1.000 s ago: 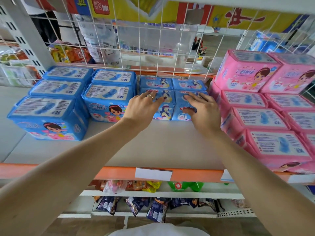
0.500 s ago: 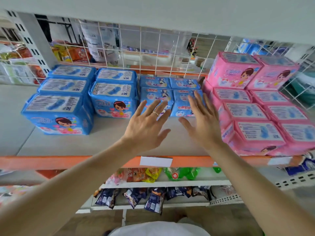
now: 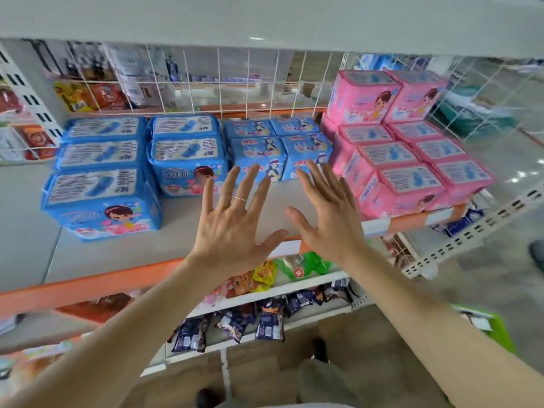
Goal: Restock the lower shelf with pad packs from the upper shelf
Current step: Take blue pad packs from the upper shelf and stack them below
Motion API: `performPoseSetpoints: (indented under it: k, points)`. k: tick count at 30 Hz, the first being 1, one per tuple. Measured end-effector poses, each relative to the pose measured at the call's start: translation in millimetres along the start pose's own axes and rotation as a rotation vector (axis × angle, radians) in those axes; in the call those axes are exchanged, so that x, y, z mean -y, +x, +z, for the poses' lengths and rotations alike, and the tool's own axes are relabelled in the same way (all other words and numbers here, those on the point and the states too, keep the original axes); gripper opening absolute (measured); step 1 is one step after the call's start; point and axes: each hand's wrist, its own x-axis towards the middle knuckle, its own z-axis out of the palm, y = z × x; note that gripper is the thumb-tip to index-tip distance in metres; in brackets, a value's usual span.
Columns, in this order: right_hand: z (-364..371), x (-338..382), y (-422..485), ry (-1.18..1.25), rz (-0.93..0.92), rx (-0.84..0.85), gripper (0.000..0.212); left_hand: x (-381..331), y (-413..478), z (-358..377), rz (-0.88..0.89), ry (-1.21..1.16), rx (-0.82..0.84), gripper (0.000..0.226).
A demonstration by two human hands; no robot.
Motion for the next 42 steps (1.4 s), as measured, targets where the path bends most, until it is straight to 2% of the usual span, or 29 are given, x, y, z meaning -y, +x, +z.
performPoseSetpoints:
  k: [8, 11, 14, 22, 25, 30, 42]
  points:
    - [-34.5, -0.7, -42.1, 0.12, -0.065, 0.015, 0.073, -45.1, -39.5, -20.4, -0.129, 0.03, 0.077, 0.092]
    - [-62.2, -17.2, -61.7, 0.189, -0.121, -0.003, 0.069, -80.5, -47.3, -33.3, -0.164, 0.057, 0.071, 0.092]
    - [-97.7, -43.1, -82.3, 0.208, -0.128, 0.049, 0.072, -131.1, -46.1, -44.4, -0.196, 0.067, 0.08, 0.089]
    - [-166.6, -96.3, -127.8, 0.268, -0.162, -0.033, 0.069, -223.6, -50.0, -87.6, -0.193, 0.082, -0.054, 0.08]
    - [-189.2, -103.4, -130.1, 0.251, -0.194, -0.063, 0.07, -231.6, -50.4, -109.6, -0.183, 0.107, -0.086, 0.082]
    - [-223.7, -99.0, -114.9, 0.267, -0.239, -0.119, 0.071, -227.3, -45.6, -148.7, -0.211, 0.164, -0.049, 0.086]
    - [-281.8, -64.9, -68.5, 0.266, -0.402, -0.229, 0.075, -219.7, -46.7, -220.7, -0.328, 0.209, -0.221, 0.086]
